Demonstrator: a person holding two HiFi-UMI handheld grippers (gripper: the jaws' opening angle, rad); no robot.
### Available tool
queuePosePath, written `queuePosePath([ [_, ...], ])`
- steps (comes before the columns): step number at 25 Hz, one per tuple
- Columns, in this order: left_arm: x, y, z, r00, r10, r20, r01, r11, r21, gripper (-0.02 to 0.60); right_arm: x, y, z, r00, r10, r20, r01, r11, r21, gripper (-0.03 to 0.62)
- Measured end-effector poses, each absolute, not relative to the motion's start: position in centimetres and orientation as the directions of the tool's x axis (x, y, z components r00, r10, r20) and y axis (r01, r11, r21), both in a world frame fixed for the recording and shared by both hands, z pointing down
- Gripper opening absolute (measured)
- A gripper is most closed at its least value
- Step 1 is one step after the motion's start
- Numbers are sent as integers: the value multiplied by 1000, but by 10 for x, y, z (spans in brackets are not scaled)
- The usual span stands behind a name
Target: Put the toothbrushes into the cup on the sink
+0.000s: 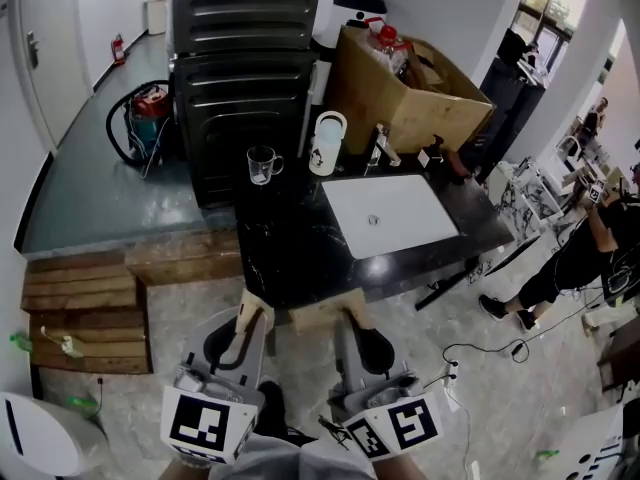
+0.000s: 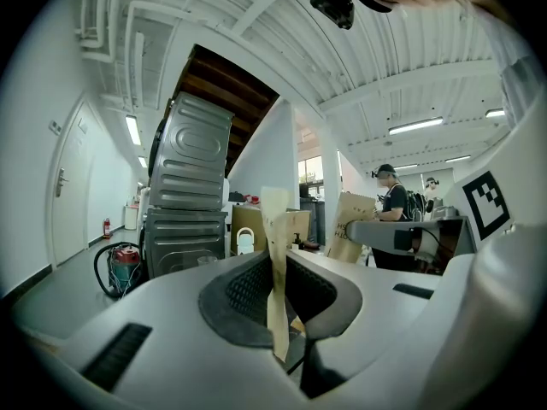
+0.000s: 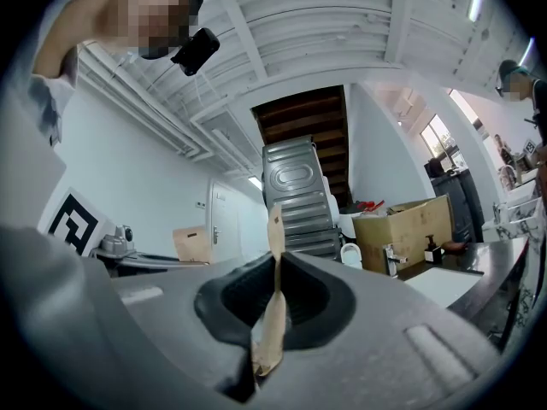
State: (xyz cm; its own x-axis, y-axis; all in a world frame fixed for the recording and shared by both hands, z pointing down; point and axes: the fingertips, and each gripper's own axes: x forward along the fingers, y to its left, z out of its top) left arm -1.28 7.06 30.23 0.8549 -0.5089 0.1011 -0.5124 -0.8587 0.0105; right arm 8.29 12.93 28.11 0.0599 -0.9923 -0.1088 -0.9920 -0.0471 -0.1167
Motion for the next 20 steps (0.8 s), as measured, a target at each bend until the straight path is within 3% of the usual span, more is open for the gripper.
queuePosePath([
  [6, 7, 28, 295, 849, -517, 108, -524, -849, 61, 32, 100, 82, 274, 44, -992, -115, -994, -32, -109, 9],
  [20, 35, -83, 299, 839, -538, 81, -540, -842, 1, 32, 136, -26, 275, 30, -993, -114, -996, -21, -87, 9],
])
